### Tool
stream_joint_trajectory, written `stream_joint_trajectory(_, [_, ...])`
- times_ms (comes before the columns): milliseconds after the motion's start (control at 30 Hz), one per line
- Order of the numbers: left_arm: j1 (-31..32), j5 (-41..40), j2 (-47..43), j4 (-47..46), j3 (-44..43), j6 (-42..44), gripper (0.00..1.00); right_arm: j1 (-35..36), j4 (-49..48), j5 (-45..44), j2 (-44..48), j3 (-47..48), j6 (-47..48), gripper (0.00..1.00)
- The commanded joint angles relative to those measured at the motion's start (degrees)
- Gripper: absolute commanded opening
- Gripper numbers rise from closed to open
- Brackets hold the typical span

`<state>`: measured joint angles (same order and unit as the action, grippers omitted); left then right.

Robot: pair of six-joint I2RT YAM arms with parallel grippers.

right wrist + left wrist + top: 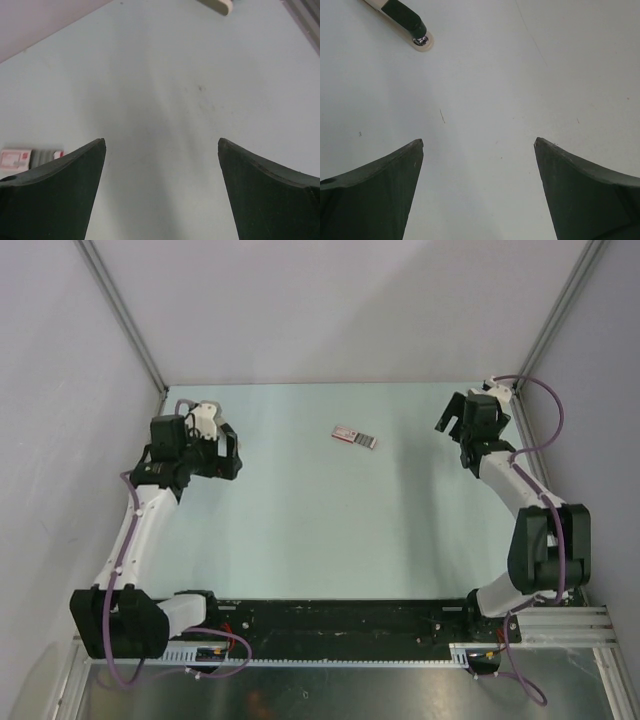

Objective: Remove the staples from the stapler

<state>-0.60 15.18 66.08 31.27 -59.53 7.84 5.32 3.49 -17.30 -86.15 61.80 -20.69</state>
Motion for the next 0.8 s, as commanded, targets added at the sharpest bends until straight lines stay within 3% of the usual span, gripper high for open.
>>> stream_joint_trajectory(0, [0.07, 0.64, 2.3, -3.08, -3.1, 1.8, 0.97, -2.46, -11.06, -1.68, -5.2, 3.73, 2.8, 0.99])
stream_joint_trajectory(367, [0.07, 1.29, 11.77, -7.29, -6.75, 3.67, 0.97, -10.09, -23.93, 0.41, -23.89, 13.69, 8.17, 0.96])
stream_joint_trajectory(767, [0.07, 3.83, 16.37, -9.41, -8.08, 2.34, 0.97, -13.7, -11.69, 3.56, -43.74, 40.7, 10.14, 0.95])
